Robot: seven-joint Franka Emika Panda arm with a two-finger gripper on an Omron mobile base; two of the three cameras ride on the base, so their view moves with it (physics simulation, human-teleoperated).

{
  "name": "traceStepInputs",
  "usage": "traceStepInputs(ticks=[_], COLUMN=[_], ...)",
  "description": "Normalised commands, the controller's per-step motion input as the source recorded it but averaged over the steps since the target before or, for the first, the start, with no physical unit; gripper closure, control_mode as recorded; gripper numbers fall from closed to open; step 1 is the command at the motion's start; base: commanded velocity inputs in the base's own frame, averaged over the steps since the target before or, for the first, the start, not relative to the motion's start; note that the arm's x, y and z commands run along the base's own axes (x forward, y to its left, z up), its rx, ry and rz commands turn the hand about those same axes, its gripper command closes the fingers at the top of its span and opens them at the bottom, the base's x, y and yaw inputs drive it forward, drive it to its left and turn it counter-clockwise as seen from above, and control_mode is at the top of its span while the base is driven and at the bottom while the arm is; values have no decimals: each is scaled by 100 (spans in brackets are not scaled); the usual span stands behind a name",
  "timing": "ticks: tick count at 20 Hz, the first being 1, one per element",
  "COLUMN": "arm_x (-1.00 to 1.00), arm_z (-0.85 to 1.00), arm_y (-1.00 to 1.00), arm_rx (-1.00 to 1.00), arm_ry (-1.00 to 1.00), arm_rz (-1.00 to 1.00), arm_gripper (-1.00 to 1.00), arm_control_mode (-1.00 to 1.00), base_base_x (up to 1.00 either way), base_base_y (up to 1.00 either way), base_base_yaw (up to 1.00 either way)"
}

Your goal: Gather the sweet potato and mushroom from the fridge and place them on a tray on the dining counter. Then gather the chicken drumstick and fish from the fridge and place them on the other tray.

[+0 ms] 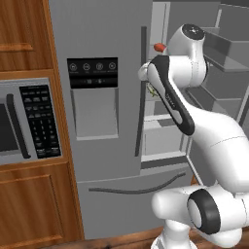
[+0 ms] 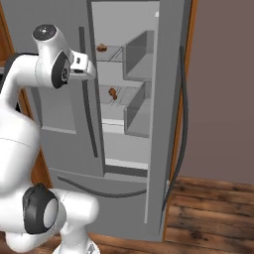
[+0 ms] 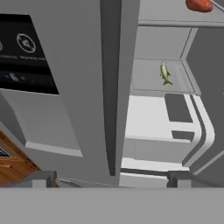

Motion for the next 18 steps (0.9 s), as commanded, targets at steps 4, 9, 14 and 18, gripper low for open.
traceStepInputs(ticks=[4,9,14,18], arm_x=[44,39,40,42], arm_z=[0,-1,-7,-10], arm_y=[7,6,7,5], arm_rx=[-2,-2,-1,0], arm_ry=[0,0,0,0], arm_rz=[0,0,0,0], arm_gripper=[-100,-100,-100,-100], arm_control_mode=[-100,-100,-100,-100], base_base_x=[0,0,0,0], base_base_y=[0,0,0,0], base_base_yaw=[0,0,0,0])
